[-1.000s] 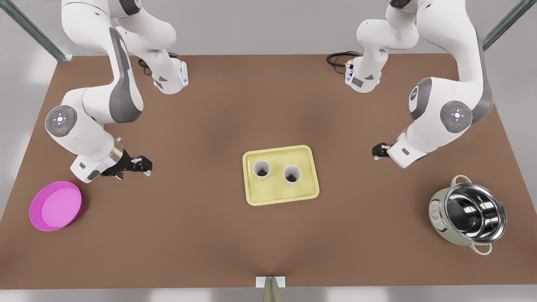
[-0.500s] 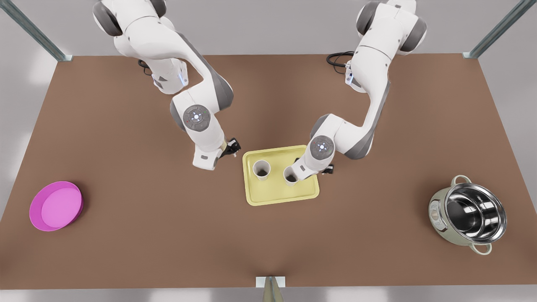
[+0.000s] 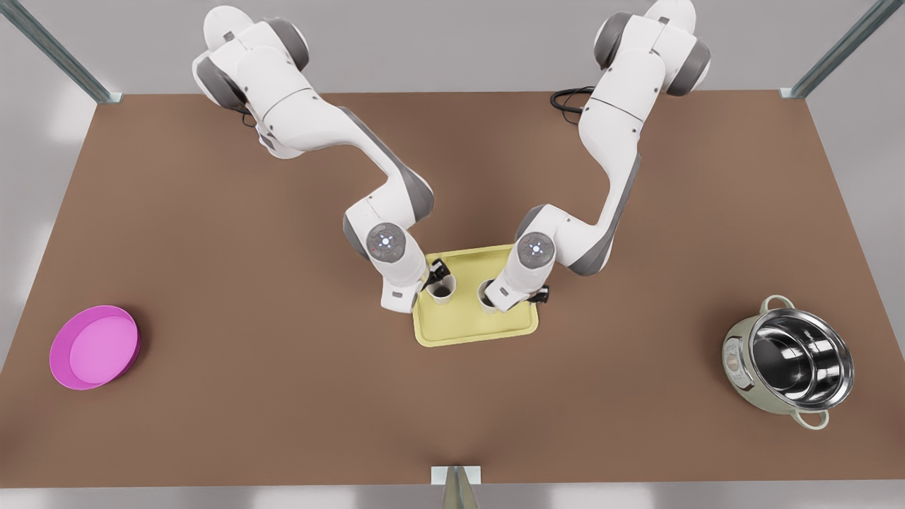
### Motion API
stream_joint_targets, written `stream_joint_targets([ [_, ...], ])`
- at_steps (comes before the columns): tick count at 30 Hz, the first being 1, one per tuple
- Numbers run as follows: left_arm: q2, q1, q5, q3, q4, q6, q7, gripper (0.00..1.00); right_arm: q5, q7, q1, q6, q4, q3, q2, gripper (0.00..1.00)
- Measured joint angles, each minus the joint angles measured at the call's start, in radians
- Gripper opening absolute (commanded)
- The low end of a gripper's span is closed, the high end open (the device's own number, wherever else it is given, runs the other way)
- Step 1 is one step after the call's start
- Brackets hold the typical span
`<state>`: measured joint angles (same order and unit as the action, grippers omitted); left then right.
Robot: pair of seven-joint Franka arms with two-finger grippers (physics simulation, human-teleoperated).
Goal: Use the left arm to pick up the white IKEA cup from the tray and place it on the middle-left position; use the right arm to pick up the white IKEA cup from the tray and place it on the middle-right position
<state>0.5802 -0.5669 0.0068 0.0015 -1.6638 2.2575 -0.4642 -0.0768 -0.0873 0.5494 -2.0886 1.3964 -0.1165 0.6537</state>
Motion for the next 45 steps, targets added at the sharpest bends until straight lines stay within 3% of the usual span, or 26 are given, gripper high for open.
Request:
stream_joint_targets([
  [17, 0.014, -0.018, -0.018, -0.006, -0.075, 0.124, -0.052, 1.00, 0.000, -0.025, 0.031, -0.012, 0.009, -0.002, 0.120, 1.00],
  [18, 0.021, -0.019, -0.019, -0.006, -0.074, 0.133, -0.054, 0.95, 0.000, -0.026, 0.032, -0.012, 0.010, -0.002, 0.124, 1.00],
  [20, 0.027, -0.019, -0.020, -0.006, -0.074, 0.148, -0.059, 0.50, 0.000, -0.028, 0.033, -0.012, 0.010, -0.002, 0.129, 0.99],
  [21, 0.027, -0.019, -0.020, -0.006, -0.074, 0.154, -0.062, 0.35, -0.001, -0.029, 0.032, -0.012, 0.010, -0.001, 0.132, 0.86],
  [23, 0.025, -0.020, -0.021, -0.006, -0.070, 0.162, -0.069, 0.21, -0.003, -0.031, 0.032, -0.012, 0.008, 0.000, 0.134, 0.69],
  [26, 0.025, -0.023, -0.020, -0.006, -0.067, 0.170, -0.082, 0.10, -0.002, -0.034, 0.033, -0.012, 0.005, -0.002, 0.133, 0.60],
  [33, -0.044, -0.023, -0.004, -0.002, -0.067, 0.139, -0.124, 0.11, -0.003, -0.042, 0.034, -0.003, 0.000, -0.009, 0.128, 0.28],
  [34, -0.057, -0.024, -0.001, -0.001, -0.068, 0.125, -0.129, 0.11, -0.003, -0.042, 0.034, -0.003, 0.000, -0.009, 0.128, 0.20],
  [37, -0.085, -0.020, 0.004, 0.009, -0.071, 0.085, -0.140, 0.11, -0.007, -0.040, 0.033, -0.002, -0.001, -0.008, 0.119, 0.14],
  [39, -0.105, -0.002, 0.006, 0.070, -0.075, 0.056, -0.129, 0.11, -0.009, -0.037, 0.029, 0.018, -0.039, -0.005, 0.104, 0.13],
  [42, -0.132, 0.142, -0.010, 0.110, -0.086, 0.024, -0.071, 0.11, -0.011, -0.031, 0.023, 0.083, -0.113, 0.023, 0.087, 0.11],
  [45, -0.129, 0.276, -0.056, 0.116, -0.098, 0.018, 0.020, 0.11, -0.014, -0.009, 0.021, 0.163, -0.161, 0.112, 0.051, 0.11],
])
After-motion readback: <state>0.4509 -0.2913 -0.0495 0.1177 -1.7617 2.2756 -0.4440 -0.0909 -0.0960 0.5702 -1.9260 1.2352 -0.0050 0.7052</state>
